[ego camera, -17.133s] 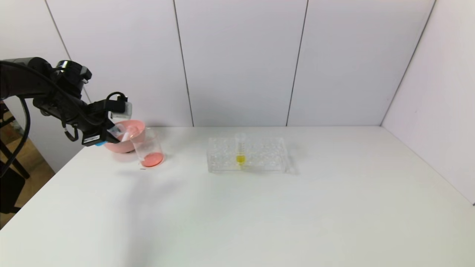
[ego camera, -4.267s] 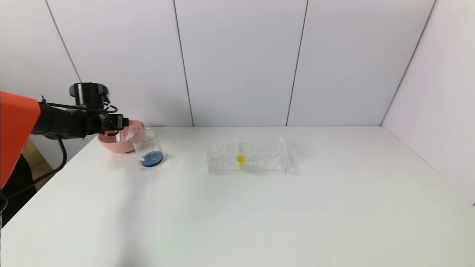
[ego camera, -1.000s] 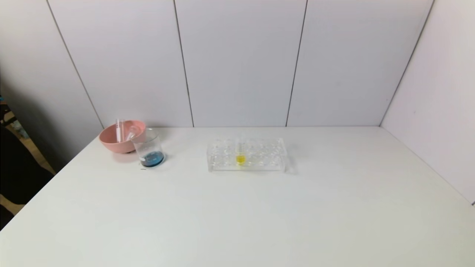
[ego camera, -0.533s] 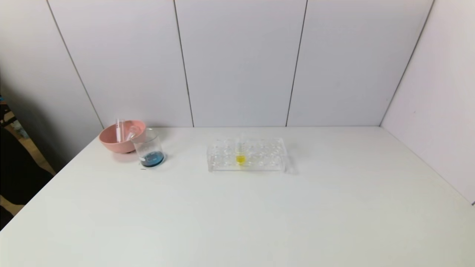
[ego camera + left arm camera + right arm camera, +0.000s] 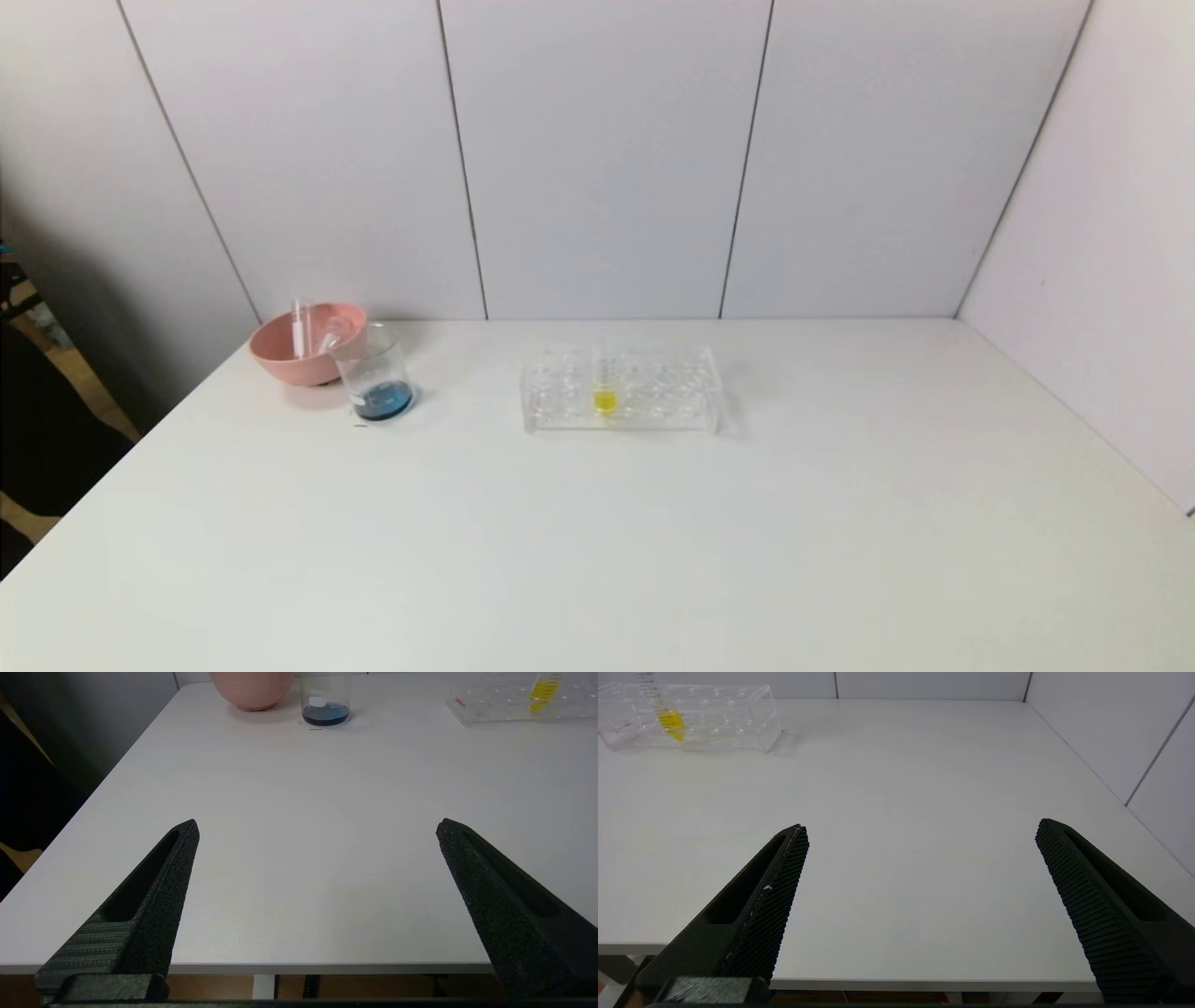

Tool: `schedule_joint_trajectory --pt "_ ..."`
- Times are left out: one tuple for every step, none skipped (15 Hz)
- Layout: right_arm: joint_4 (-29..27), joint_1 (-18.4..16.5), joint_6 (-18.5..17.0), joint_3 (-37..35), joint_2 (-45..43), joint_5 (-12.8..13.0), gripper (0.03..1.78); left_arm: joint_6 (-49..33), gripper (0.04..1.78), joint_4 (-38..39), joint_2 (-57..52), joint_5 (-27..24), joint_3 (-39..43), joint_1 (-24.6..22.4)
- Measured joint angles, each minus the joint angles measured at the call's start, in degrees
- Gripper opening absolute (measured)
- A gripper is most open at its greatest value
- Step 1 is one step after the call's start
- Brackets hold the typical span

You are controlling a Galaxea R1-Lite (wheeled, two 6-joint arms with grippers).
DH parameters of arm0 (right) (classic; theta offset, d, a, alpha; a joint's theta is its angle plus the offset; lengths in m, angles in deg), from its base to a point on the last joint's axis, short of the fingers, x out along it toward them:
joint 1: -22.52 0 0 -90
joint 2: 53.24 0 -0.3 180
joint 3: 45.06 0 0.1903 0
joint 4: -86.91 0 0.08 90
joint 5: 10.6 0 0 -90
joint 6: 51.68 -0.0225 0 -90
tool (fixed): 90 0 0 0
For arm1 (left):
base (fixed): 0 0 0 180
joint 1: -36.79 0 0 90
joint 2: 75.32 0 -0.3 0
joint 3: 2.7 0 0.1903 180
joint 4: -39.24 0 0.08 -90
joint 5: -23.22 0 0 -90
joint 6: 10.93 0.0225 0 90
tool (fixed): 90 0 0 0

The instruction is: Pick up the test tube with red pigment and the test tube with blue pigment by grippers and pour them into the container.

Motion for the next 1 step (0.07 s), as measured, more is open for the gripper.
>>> schedule_joint_trajectory --pt "-0.02 0.00 0.02 0.00 0.00 0.00 1.77 -0.02 1.78 0.00 0.00 0.00 0.00 -0.02"
